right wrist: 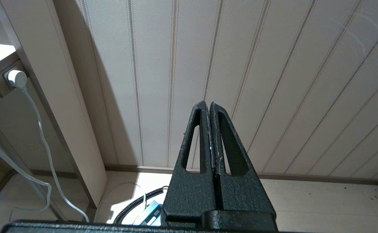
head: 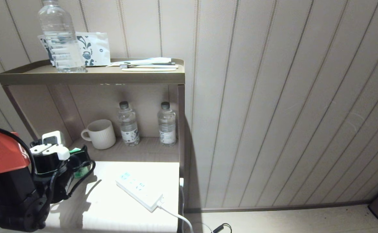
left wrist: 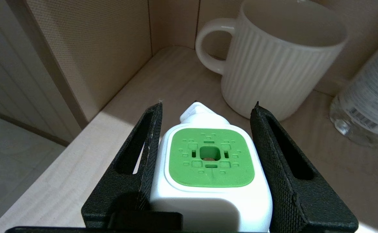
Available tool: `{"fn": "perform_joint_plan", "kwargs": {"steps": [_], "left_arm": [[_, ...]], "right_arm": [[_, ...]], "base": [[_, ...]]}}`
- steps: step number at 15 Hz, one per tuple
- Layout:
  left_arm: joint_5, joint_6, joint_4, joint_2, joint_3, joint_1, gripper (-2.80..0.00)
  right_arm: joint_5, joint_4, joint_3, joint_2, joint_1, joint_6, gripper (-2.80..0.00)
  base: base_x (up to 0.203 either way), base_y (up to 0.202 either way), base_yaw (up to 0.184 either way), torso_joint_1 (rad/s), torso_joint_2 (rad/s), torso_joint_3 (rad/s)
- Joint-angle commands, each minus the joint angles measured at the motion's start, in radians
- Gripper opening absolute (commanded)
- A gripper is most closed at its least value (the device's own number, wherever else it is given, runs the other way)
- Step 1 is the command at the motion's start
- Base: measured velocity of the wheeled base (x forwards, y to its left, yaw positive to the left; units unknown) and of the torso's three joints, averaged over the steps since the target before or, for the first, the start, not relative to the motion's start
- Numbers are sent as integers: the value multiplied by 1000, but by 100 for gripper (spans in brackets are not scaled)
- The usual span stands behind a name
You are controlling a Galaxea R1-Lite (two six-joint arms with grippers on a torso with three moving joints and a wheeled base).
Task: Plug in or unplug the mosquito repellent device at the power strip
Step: Place the mosquito repellent liquid on the table
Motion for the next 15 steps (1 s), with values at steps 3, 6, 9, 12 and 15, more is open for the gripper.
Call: {"fn": "perform_joint_plan", "kwargs": {"steps": [3,6,9,12,15], "left_arm": [[48,-2,-49,28,-34,-1,-280],[82,-2,-49,34,-31,-27,-280],[113,-2,-49,45,-29,-49,-280],[137,-2,-49,45,-29,-62,-280],[160,-2,-49,46,-29,-79,-280]], "right_arm": [[-1,0,0,2,0,-1,-280],[1,0,0,2,0,-1,-280],[1,0,0,2,0,-1,-280],[0,0,0,2,0,-1,-280],[0,0,0,2,0,-1,-280]], "base": [[0,0,0,0,0,0],[0,0,0,0,0,0],[0,0,0,0,0,0],[0,0,0,0,0,0],[0,0,0,0,0,0]]}}
